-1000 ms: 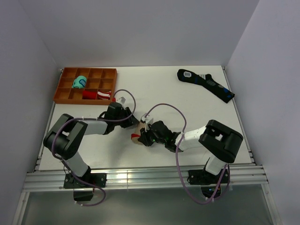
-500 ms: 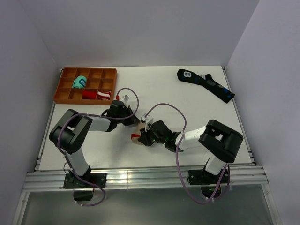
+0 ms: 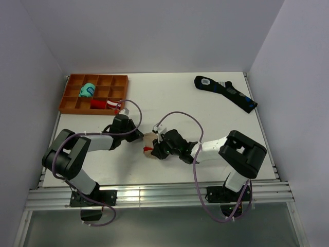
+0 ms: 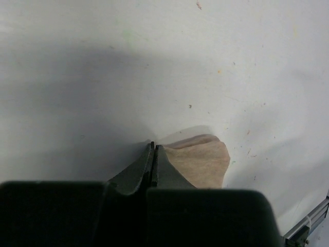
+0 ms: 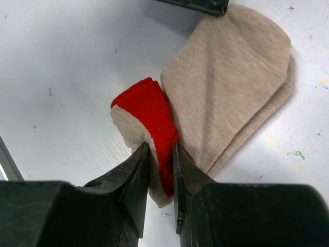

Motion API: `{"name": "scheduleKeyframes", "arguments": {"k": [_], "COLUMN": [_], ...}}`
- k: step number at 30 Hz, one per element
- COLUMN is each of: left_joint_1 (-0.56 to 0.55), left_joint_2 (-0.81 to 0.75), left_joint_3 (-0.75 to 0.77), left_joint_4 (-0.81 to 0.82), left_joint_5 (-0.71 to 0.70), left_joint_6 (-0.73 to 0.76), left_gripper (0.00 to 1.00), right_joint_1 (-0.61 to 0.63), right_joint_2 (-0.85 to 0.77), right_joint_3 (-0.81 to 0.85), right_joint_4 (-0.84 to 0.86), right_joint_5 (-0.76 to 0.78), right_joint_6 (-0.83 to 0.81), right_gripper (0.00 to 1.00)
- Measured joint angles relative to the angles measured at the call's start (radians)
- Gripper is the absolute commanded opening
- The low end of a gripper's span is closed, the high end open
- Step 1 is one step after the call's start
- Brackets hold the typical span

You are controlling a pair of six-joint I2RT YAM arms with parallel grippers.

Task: Roll the socks
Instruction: Roll the sock at the center of the board.

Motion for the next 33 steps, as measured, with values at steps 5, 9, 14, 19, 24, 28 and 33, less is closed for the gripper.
{"name": "scheduleKeyframes", "arguments": {"k": [5,9,14,19,24,28,33], "left_joint_1": [0.011,0.018,0.046,0.071,0.079,0.079,0.080], "left_joint_2": [-0.006,-0.006,-0.011,-0.012,-0.010,-0.010,-0.018], "left_joint_3": [-0.001,-0.001,0.000,0.005,0.005,0.004,-0.026], "left_joint_4": [-0.011,-0.014,-0.026,-0.041,-0.040,-0.035,0.007], "left_joint_5": [-0.022,-0.024,-0.020,-0.006,0.008,0.016,0.031], "left_joint_6": [-0.020,-0.026,-0.035,-0.032,-0.028,-0.024,-0.016], "left_gripper": [0.00,0.00,0.00,0.00,0.00,0.00,0.03], "right_joint_1": [-0.014,-0.034,-0.046,-0.080,-0.132,-0.168,-0.196], "right_joint_2": [-0.004,-0.009,0.000,0.077,0.119,0.166,0.235], "right_joint_3": [0.020,0.022,0.048,0.151,0.211,0.274,0.366], "right_joint_4": [-0.047,-0.067,-0.119,-0.198,-0.278,-0.358,-0.467], "right_joint_5": [-0.045,-0.121,-0.230,-0.335,-0.442,-0.517,-0.600], "right_joint_6": [-0.017,-0.031,-0.049,-0.051,-0.052,-0.052,-0.056], "right_gripper": [0.13,0.13,0.13,0.13,0.13,0.12,0.12]}}
